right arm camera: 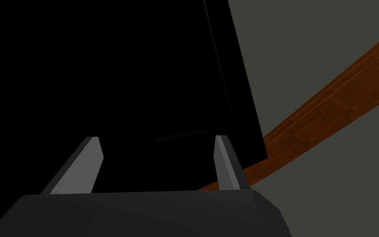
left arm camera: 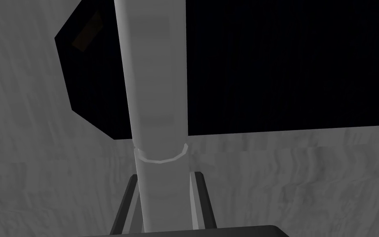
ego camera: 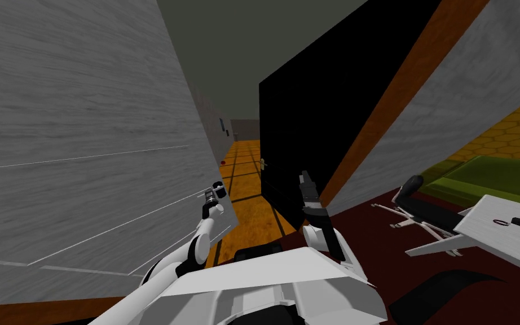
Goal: Push the door open
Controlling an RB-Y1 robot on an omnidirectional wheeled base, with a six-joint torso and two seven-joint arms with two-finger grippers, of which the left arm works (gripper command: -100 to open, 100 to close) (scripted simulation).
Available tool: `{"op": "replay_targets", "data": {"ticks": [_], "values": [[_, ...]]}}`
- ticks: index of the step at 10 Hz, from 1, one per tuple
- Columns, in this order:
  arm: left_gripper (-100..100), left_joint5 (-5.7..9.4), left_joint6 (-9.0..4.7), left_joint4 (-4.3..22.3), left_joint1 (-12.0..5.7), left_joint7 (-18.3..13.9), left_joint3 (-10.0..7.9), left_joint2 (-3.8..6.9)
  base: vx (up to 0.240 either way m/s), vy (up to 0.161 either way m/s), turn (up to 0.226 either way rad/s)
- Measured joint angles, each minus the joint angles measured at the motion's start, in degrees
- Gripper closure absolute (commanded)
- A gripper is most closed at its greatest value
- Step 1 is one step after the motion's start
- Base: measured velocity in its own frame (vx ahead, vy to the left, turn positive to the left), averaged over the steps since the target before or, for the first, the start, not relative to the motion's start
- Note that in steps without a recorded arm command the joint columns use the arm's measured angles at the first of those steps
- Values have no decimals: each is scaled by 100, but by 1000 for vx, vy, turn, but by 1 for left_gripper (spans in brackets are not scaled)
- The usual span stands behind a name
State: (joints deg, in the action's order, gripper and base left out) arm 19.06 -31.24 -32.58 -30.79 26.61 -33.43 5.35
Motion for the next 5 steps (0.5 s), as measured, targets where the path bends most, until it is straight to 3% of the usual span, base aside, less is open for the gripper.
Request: {"op": "replay_targets", "data": {"ticks": [1,3,4,5], "values": [[100,17,-133,164,-44,-31,-30,66,133,-14,31],[100,63,-59,-62,12,55,-143,38,154,-47,57],[100,85,-107,46,-25,58,-185,85,190,-65,66],[100,114,-87,-39,25,93,-252,63,84,-25,53]]}}
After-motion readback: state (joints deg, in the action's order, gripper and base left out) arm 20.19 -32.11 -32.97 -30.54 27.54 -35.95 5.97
